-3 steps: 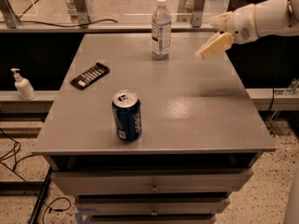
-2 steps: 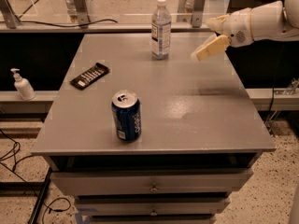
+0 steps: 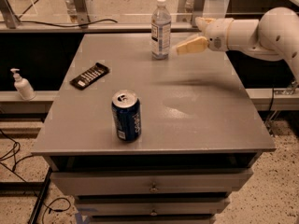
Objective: Knock blue plastic bottle over
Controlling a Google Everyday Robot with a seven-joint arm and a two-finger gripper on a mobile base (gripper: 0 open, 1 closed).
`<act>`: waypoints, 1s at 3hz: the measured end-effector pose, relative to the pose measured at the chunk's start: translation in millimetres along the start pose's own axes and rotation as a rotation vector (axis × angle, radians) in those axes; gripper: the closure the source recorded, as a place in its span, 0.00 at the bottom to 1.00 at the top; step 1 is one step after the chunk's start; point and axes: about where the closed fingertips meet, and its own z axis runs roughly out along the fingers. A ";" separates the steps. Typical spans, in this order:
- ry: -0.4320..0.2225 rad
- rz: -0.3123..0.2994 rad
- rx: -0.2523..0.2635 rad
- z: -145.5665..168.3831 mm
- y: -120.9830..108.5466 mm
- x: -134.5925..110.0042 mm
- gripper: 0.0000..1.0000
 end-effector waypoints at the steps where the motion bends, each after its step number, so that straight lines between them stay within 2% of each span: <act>1: -0.134 0.055 0.099 28.8 -36.5 -8.9 0.00; 2: -0.223 0.121 0.158 50.1 -62.3 -15.3 0.00; 3: -0.274 0.194 0.168 70.7 -62.8 -22.2 0.00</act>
Offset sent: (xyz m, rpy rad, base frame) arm 0.1191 0.0046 0.0200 0.3862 -0.0875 -0.2182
